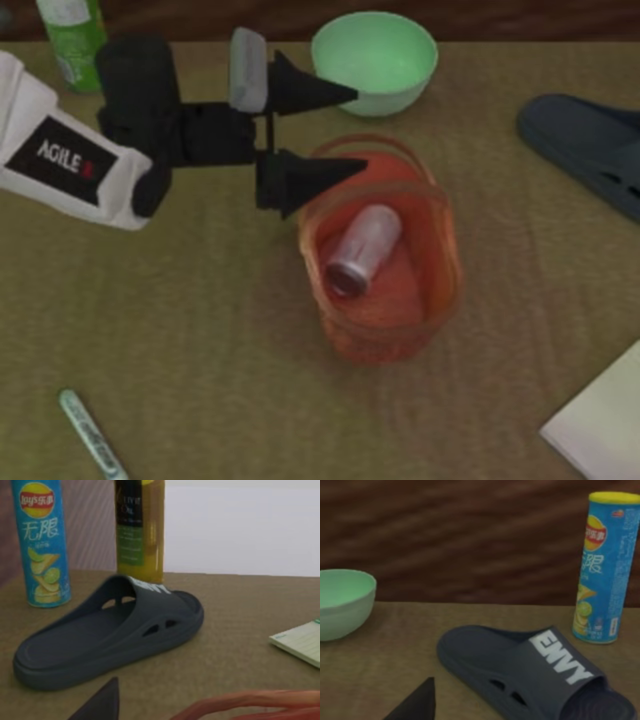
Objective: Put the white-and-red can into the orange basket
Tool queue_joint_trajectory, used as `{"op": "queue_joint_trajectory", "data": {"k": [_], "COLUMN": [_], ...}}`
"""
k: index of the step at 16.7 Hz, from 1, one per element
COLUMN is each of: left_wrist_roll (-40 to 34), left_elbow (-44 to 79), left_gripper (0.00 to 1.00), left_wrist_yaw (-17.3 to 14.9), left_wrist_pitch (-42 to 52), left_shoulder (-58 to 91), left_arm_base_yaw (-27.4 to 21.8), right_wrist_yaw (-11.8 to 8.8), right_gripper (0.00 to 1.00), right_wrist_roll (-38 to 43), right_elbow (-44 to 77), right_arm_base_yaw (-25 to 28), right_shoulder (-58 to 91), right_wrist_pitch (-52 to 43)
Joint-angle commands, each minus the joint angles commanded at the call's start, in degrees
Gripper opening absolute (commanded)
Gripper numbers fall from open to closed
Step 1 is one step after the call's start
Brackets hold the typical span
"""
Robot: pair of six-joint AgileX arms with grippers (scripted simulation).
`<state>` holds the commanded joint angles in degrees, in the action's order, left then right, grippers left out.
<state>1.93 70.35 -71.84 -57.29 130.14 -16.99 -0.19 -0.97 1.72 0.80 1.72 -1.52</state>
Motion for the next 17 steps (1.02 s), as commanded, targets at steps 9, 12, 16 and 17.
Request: {"op": "queue_joint_trajectory", "data": {"k": [9, 12, 16, 17], "left_wrist_roll": [-5.3, -6.6, -6.9, -6.8], "left_elbow": [-15.9, -24.9, -38.3, -41.5], "left_gripper": [1.0, 1.0, 1.0, 1.0], "left_wrist_yaw": [19.0, 28.6, 41.8, 44.9], "left_wrist_pitch": [15.6, 23.5, 34.6, 37.2], "left_shoulder": [-29.8, -47.2, -72.8, -79.0], "left_arm_base_yaw": [5.9, 8.7, 12.2, 12.9], "right_wrist_yaw": [-0.5, -0.1, 0.4, 0.5], "right_gripper": [1.0, 1.0, 1.0, 1.0], "right_wrist_roll": [-16.6, -24.5, -35.3, -37.8], "right_elbow": [36.7, 56.3, 83.8, 90.5], "right_arm_base_yaw": [11.1, 15.9, 22.4, 23.9], "right_shoulder": [36.0, 54.8, 80.9, 87.3], "right_wrist_pitch": [-26.6, -39.5, -57.1, -61.3]}}
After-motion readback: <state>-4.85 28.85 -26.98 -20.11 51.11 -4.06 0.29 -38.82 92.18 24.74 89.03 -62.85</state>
